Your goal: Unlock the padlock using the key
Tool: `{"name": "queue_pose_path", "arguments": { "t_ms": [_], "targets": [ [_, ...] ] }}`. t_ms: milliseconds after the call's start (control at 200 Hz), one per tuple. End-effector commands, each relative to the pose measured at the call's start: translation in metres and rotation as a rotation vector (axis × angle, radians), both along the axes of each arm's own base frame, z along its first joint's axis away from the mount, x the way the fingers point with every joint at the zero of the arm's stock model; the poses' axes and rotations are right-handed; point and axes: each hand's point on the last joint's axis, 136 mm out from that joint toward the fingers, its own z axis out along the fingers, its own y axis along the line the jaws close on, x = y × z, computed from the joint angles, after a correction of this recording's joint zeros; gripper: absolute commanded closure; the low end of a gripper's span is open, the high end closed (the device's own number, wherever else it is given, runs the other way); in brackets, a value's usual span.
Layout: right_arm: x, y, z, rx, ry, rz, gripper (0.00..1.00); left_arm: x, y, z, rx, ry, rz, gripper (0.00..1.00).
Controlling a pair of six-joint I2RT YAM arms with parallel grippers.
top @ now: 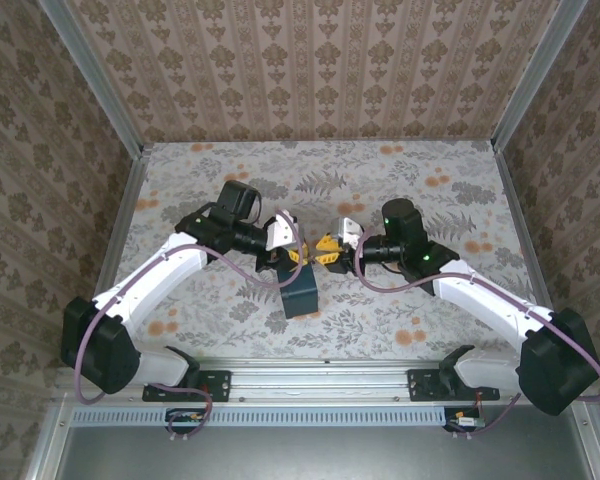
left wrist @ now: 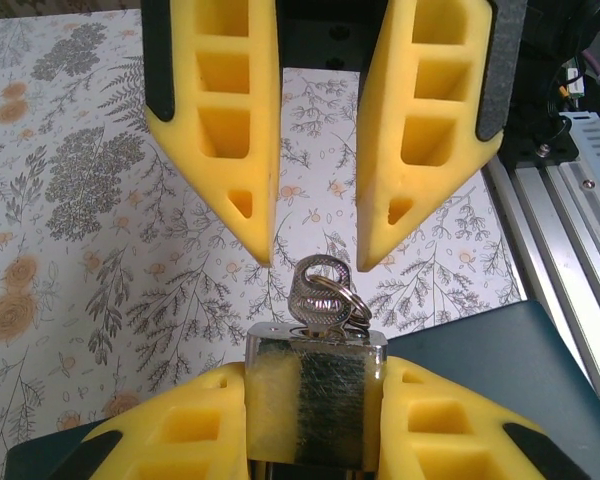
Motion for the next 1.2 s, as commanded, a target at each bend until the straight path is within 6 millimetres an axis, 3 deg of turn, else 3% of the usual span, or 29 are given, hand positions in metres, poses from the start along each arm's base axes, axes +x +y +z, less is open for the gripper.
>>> {"name": "queue_pose_path", "arguments": {
  "t_ms": [0,985,1115,1195],
  "targets": [
    [0.0002,0.0037,0.0094,-0.002,-0.032,0.013,0.70,-0.0009,-0.0048,0.0234,-0.063,-0.006,-0.027,0.99],
    [-0.0030,0.0129,0.0031,-0.026,0.004,0.046,0.83,0.0000,-0.0096,0.0288,-0.094,0.007,-0.035,1.00],
    [0.0017,0.0133,0.0034,-0.025,0.021,0.018,0.98,0.0025,-0.0097,0.0273,-0.088,0.002,-0.024,1.00],
    [0.0004,0.0134,0.0020,-0.033,0.060,0.018,1.00,0.0089,-0.0091,0.0257,-0.077,-0.023,0.004,1.00]
  ]
}}
